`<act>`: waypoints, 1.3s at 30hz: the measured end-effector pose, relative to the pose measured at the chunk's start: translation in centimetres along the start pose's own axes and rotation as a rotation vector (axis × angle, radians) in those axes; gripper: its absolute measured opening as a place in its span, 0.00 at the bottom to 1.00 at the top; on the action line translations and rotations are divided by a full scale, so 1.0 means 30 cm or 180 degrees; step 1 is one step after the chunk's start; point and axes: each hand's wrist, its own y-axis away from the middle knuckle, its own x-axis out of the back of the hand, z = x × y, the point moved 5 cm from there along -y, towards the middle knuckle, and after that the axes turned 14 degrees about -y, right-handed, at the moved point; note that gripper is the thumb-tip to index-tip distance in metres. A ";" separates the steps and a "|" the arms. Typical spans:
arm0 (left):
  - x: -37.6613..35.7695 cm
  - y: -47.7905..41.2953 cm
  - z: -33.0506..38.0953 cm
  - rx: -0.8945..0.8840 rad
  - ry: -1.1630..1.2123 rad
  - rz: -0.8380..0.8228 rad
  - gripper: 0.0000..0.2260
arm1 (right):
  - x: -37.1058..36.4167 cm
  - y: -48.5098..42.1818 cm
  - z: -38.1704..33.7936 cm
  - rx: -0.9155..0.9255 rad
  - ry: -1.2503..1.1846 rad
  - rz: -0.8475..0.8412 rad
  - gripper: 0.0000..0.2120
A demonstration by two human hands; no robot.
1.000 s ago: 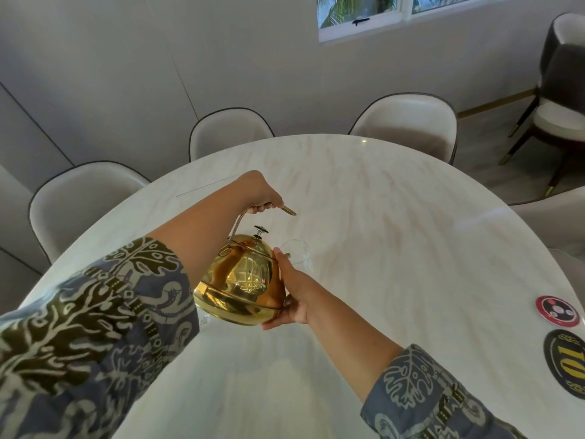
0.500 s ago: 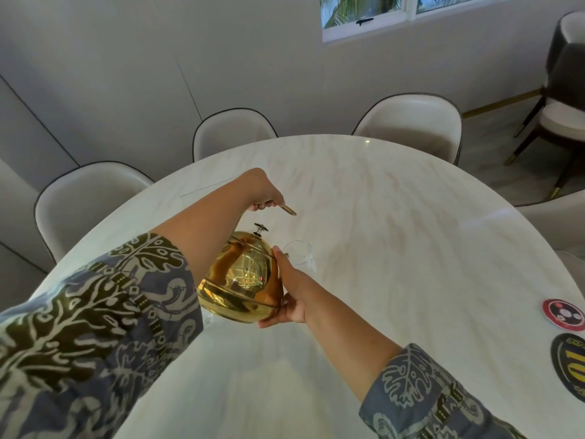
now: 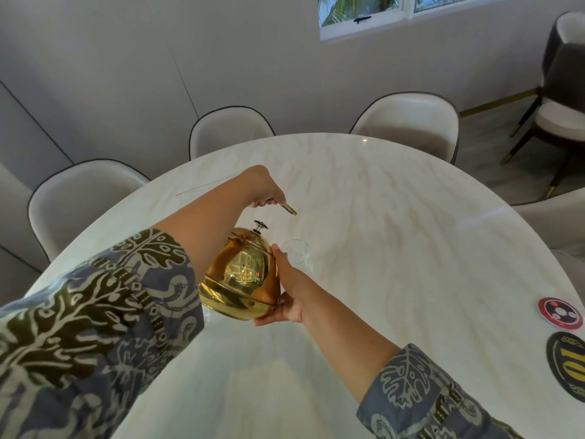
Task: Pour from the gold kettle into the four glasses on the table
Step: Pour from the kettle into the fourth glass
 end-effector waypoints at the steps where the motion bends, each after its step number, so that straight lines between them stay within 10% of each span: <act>1: 0.002 0.000 0.001 -0.0001 -0.0010 0.0010 0.16 | -0.001 -0.002 0.000 0.0000 -0.0008 0.0003 0.34; 39: -0.009 0.039 -0.055 0.0113 0.0282 0.0392 0.17 | 0.038 0.005 0.013 0.0223 0.0366 0.0120 0.35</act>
